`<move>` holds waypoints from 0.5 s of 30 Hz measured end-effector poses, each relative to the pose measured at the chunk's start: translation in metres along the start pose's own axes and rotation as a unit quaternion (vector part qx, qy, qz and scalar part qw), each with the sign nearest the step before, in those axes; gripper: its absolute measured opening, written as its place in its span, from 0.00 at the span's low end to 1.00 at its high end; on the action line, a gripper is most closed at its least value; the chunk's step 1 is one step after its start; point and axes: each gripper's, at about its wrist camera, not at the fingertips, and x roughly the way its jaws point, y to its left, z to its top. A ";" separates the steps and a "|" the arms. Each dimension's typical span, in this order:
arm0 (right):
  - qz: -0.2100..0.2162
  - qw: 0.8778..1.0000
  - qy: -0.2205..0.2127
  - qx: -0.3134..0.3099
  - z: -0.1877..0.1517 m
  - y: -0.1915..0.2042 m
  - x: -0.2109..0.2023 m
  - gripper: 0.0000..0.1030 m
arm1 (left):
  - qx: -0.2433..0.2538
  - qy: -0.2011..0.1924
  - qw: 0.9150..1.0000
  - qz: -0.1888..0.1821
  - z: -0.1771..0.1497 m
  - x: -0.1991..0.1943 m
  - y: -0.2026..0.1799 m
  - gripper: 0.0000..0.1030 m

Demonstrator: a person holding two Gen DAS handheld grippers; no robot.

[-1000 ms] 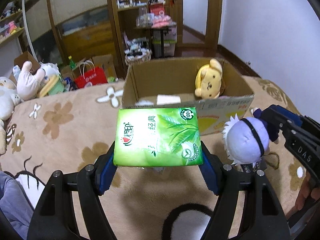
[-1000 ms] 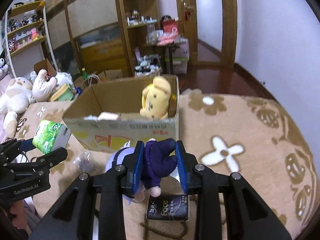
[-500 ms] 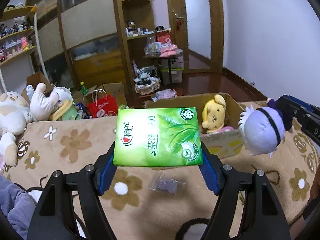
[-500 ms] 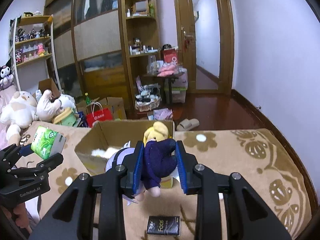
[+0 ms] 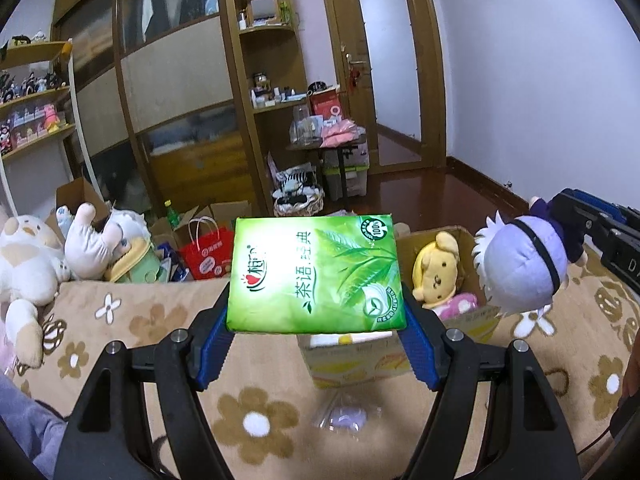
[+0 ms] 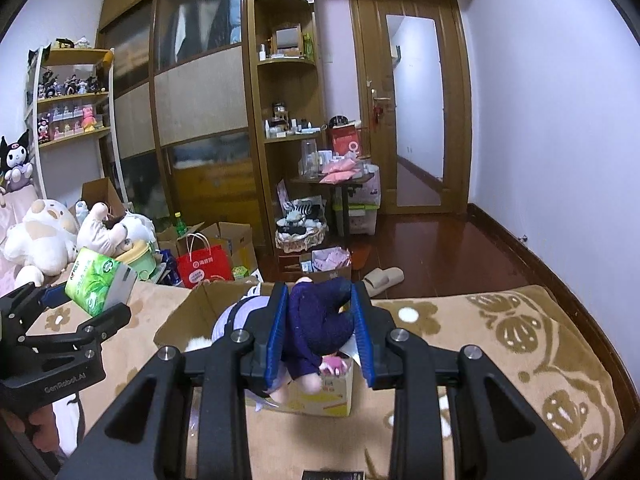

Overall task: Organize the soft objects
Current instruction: 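Lift both items over the box and lower them inside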

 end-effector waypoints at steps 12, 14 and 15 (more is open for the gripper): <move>0.005 1.000 -0.010 0.000 0.007 0.000 0.026 0.32 | 0.024 -0.012 1.000 -0.001 0.014 0.024 -0.011 0.71; 0.005 1.000 -0.008 -0.003 0.007 0.001 0.031 0.32 | 0.029 -0.008 1.000 0.000 0.014 0.031 -0.014 0.71; 0.006 1.000 -0.007 -0.003 0.007 0.001 0.032 0.32 | 0.030 -0.006 1.000 0.000 0.014 0.034 -0.015 0.71</move>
